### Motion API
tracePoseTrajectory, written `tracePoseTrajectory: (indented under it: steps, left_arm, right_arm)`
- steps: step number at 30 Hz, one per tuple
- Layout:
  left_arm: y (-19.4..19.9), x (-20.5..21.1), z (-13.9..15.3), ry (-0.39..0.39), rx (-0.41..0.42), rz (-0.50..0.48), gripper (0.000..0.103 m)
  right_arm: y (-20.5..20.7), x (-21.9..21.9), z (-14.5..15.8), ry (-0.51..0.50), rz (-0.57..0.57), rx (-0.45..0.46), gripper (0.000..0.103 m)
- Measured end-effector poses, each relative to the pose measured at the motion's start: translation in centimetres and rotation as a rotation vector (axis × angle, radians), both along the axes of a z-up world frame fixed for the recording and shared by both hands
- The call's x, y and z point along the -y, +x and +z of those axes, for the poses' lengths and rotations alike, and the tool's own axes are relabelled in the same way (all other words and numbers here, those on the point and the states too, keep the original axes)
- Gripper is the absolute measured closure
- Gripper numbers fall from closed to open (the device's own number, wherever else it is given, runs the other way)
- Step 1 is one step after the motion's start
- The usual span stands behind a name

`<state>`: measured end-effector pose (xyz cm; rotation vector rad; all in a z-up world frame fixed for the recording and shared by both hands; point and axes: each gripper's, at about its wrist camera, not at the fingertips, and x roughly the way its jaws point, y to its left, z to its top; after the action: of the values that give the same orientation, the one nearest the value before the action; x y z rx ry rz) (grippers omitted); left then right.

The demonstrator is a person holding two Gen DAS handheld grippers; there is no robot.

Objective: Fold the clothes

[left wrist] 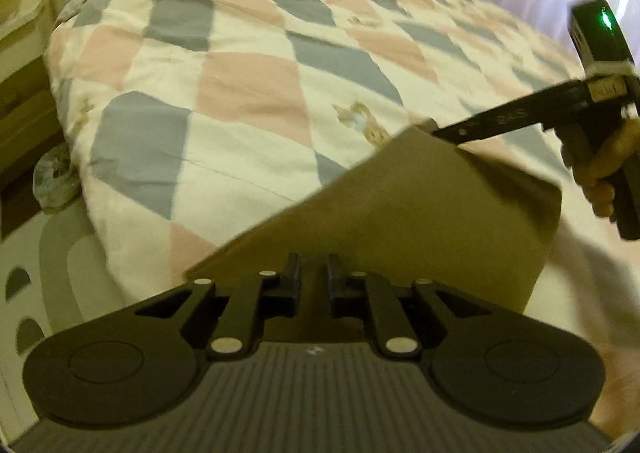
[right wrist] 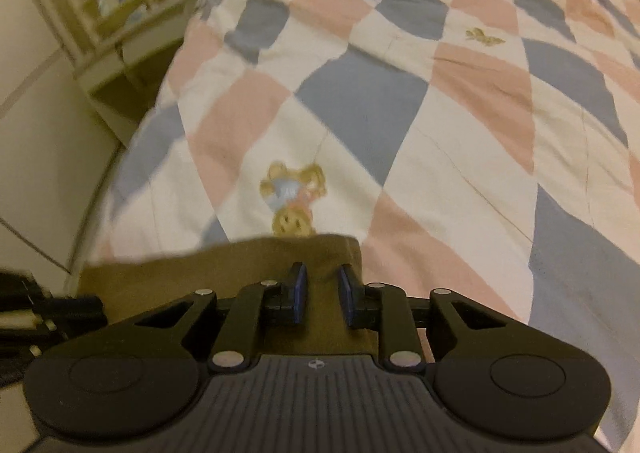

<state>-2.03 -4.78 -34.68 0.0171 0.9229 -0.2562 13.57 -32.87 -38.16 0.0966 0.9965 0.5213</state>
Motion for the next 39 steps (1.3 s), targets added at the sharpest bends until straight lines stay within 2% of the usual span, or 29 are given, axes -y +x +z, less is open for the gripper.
tracePoseTrajectory:
  steps: [1,3,7,8,10,11,14,17,21,22,25,26,28,30,32,35,36,38,39]
  left_arm:
    - [0.0,-1.0,0.5,-0.019,-0.007,0.035,0.088]
    - [0.0,-3.1,0.9,-0.065,-0.030,0.115,0.084]
    - [1.5,-6.9,-0.4,-0.176,-0.150,0.308,0.082]
    - [1.8,-7.3,-0.9,-0.209,-0.174,0.326,0.082]
    - [2.3,-7.6,-1.7,-0.283,-0.206,0.324,0.086]
    - [2.3,-7.5,-1.8,-0.297,-0.206,0.315,0.097]
    - [2.2,-7.3,-1.5,-0.308,-0.170,0.309,0.101]
    - [2.0,-7.3,-1.4,-0.281,-0.128,0.321,0.101]
    - [2.3,-6.4,-2.2,-0.190,-0.111,0.313,0.101]
    - [2.5,-6.1,-2.5,-0.161,-0.107,0.305,0.100]
    - [2.8,-4.4,-3.2,-0.006,-0.111,0.245,0.098]
    - [2.8,-4.1,-2.7,0.015,-0.107,0.234,0.098]
    - [2.6,-4.3,-0.4,0.000,-0.075,0.237,0.099]
    - [2.4,-4.6,2.3,-0.071,-0.018,0.240,0.099]
    - [2.5,-4.1,4.2,-0.105,0.035,0.215,0.098]
    - [3.4,-2.1,3.5,-0.068,0.035,0.164,0.095]
    - [3.9,-1.7,2.8,-0.044,0.017,0.181,0.094]
    - [4.3,-1.9,1.8,0.052,-0.014,0.280,0.093]
    - [4.3,-2.3,1.5,0.102,-0.023,0.337,0.092]
  right_arm:
    - [0.2,0.8,0.4,0.041,-0.015,-0.012,0.056]
    - [0.8,2.5,1.1,0.115,-0.052,-0.037,0.043]
    - [2.5,3.4,0.9,0.178,-0.082,-0.083,0.043]
    - [2.7,3.1,0.7,0.183,-0.066,-0.090,0.044]
    - [3.0,2.1,0.3,0.178,-0.020,-0.101,0.066]
    - [3.0,1.9,0.3,0.171,-0.011,-0.094,0.093]
    - [2.9,1.5,0.4,0.171,0.001,-0.063,0.095]
    - [3.4,1.3,0.8,0.166,-0.006,-0.031,0.096]
    - [4.2,-0.4,-0.3,0.061,0.004,-0.021,0.097]
    - [4.4,-0.8,-0.6,0.038,0.008,-0.021,0.097]
    - [4.7,-2.5,-2.6,-0.082,0.052,-0.047,0.097]
    - [4.5,-2.9,-3.1,-0.108,0.069,-0.049,0.097]
    - [4.1,-3.2,-2.8,-0.126,0.079,-0.034,0.096]
    - [4.0,-2.9,-2.6,-0.118,0.078,-0.034,0.096]
    - [3.9,-2.8,-2.6,-0.116,0.078,-0.037,0.095]
    - [3.9,-3.0,-2.5,-0.118,0.065,-0.037,0.092]
    - [4.0,-3.1,-2.4,-0.118,0.056,-0.037,0.090]
    - [3.8,-3.1,-2.0,-0.127,0.028,-0.021,0.072]
    - [3.7,-3.1,-1.7,-0.136,0.014,-0.007,0.059]
